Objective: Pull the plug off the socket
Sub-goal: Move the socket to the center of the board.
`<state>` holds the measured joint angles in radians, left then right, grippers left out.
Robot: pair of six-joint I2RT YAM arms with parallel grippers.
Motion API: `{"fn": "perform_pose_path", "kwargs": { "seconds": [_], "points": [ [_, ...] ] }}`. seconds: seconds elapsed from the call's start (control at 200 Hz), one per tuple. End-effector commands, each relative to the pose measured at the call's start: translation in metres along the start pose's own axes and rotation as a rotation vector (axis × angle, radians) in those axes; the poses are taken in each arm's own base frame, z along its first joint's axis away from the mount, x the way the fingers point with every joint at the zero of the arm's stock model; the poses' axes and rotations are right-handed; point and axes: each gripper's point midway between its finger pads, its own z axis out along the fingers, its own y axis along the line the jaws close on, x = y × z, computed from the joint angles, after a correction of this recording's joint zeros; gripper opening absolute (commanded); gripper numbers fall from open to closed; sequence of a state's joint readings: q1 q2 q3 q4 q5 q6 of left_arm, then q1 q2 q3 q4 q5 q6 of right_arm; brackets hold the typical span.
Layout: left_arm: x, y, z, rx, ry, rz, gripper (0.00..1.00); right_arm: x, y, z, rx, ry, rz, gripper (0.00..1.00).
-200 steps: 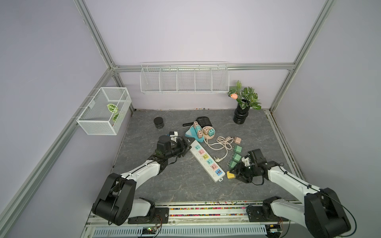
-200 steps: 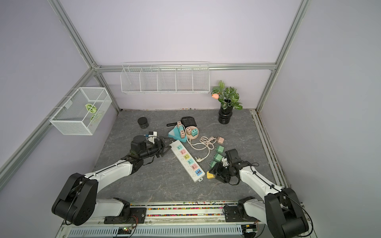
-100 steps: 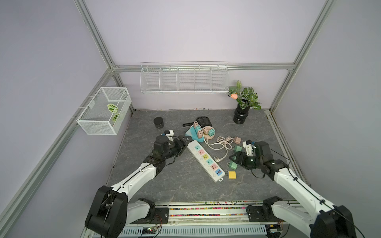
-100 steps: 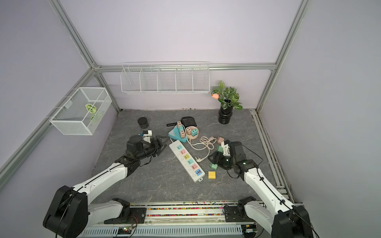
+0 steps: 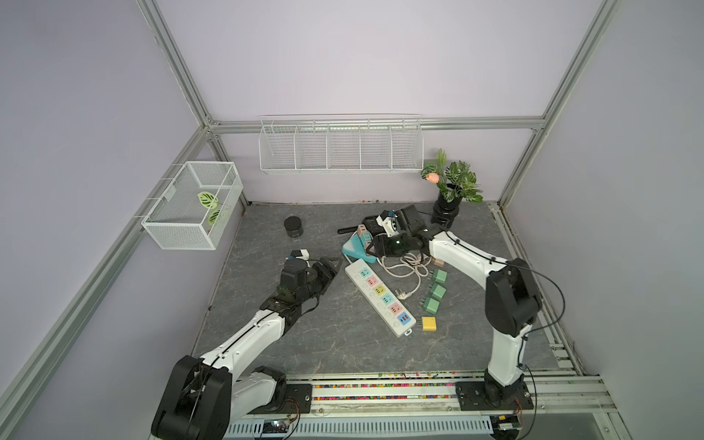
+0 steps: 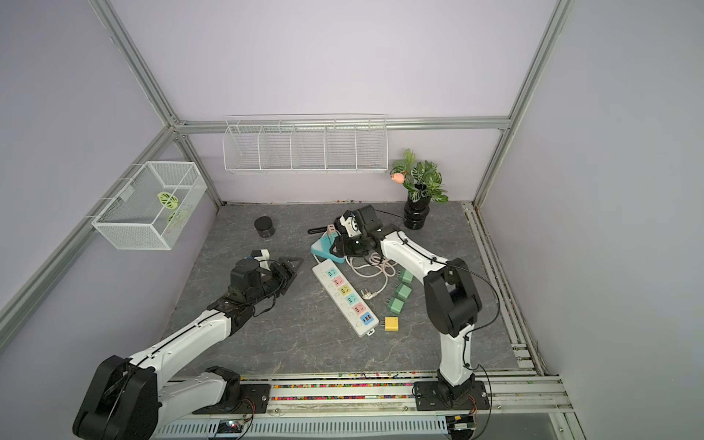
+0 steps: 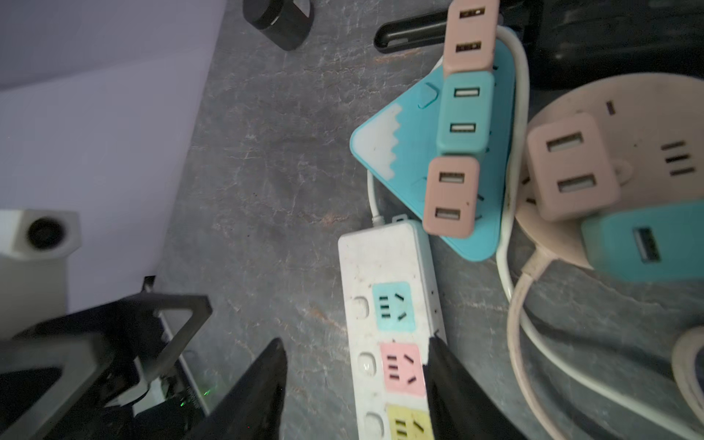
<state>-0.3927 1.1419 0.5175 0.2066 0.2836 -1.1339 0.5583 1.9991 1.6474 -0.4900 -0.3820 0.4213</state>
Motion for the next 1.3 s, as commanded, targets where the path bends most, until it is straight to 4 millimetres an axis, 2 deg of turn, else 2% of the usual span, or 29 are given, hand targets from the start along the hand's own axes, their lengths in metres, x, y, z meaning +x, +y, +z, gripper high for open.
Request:
{"fn": "perform_pose_path", "kwargs": {
  "seconds": [0.0,0.125,0.38,0.57,0.67,0.825,0.975,1.12,1.295],
  "points": [
    [0.000,0.009,-0.005,-0.036,-0.004,0.023,0.78,0.013,-0.044,0.004,0.260,0.108,-0.014,0.62],
    [0.000,0.011,-0.006,-0.045,-0.011,0.021,0.78,-0.003,-0.056,0.019,0.372,0.128,-0.014,0.64],
    [-0.003,0.007,-0.002,-0.055,0.001,0.069,0.78,-0.018,-0.056,0.055,0.365,0.128,-0.076,0.62],
    [0.002,0.008,0.008,-0.062,0.051,0.053,0.78,-0.025,-0.045,0.069,0.327,0.119,-0.128,0.49],
    [0.005,0.008,0.015,-0.069,0.084,0.041,0.77,-0.017,-0.046,0.069,0.350,0.144,-0.160,0.42],
    [0.007,0.005,0.025,-0.078,0.129,0.044,0.76,0.002,-0.048,0.059,0.363,0.155,-0.183,0.31],
    [0.008,0.015,0.040,-0.138,0.166,0.031,0.73,0.022,-0.044,0.045,0.351,0.137,-0.188,0.29],
    [0.009,0.027,0.062,-0.194,0.220,0.027,0.70,0.044,-0.039,0.037,0.329,0.155,-0.174,0.29],
    [0.007,0.019,0.096,-0.166,0.286,0.042,0.63,0.060,-0.035,0.035,0.322,0.174,-0.168,0.29]
  ]
}}
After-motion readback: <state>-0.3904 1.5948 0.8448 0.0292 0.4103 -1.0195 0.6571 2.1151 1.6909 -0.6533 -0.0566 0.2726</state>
